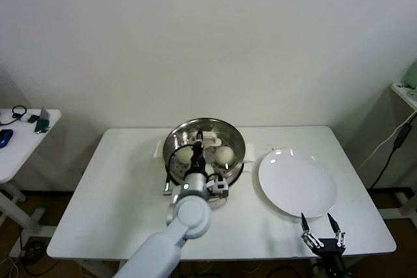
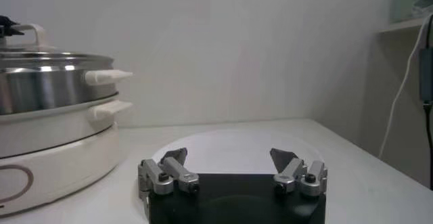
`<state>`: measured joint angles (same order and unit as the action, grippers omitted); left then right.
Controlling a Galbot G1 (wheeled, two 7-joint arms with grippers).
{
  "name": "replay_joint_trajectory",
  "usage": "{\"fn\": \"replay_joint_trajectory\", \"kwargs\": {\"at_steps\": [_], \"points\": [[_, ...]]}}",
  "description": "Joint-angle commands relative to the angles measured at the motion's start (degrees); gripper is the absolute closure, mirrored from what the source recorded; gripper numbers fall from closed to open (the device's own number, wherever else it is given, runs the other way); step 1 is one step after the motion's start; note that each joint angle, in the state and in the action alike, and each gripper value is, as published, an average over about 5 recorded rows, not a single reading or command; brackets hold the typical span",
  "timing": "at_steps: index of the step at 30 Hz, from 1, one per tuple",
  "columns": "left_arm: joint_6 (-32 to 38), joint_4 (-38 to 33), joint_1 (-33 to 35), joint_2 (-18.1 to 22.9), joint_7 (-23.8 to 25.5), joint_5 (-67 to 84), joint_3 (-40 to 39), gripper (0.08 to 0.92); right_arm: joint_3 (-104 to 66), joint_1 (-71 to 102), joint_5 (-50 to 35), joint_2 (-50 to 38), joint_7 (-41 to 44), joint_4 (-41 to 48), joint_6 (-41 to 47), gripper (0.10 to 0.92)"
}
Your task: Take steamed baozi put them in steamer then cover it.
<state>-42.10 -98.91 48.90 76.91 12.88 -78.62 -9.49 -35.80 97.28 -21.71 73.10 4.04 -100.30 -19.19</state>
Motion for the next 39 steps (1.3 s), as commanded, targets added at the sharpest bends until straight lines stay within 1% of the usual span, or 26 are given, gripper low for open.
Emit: {"fn": "replay_joint_trajectory", "kwargs": {"at_steps": [1, 11, 17, 20, 27, 33, 36, 39], "points": [[0.33, 0.7, 0.28, 0.08, -0.3, -2.13, 0.6, 0.866, 0.0, 0.01, -0.1, 0.14, 0.04, -0.07, -0.06, 0.203], [0.38, 0.3, 1.05, 0.19, -0.12, -1.39, 0.8, 0.866, -0.05, -0.23, -0.02, 0.12, 0.13, -0.08, 0.09, 0.203], [0.16, -1.08, 0.72, 0.14, 0.0, 0.09, 0.49, 0.866, -0.01, -0.3, -0.07, 0.16, 0.03, -0.14, 0.28, 0.203], [-0.01, -2.44, 0.16, -0.34, 0.18, 2.45, -0.04, 0.835, 0.04, -0.34, -0.13, 0.18, -0.03, -0.26, 0.42, 0.203], [-1.01, -7.84, -1.54, -1.95, -0.89, 12.03, -1.64, 0.644, 0.35, -0.49, -0.36, 0.22, -0.75, -0.47, 1.03, 0.203], [-1.57, -12.96, -2.35, -5.42, -3.67, 29.79, -2.59, 0.471, 0.56, -0.85, -1.25, 0.0, -2.85, -0.74, 1.59, 0.203], [-1.36, -13.66, -1.41, -7.15, -4.64, 33.67, -1.85, 0.384, 0.61, -1.08, -1.37, -0.17, -3.28, -0.74, 2.22, 0.203], [-0.84, -13.01, 0.0, -8.33, -4.75, 34.01, -0.47, 0.298, 0.81, -1.4, -0.98, -0.2, -3.34, -0.54, 2.73, 0.203]]}}
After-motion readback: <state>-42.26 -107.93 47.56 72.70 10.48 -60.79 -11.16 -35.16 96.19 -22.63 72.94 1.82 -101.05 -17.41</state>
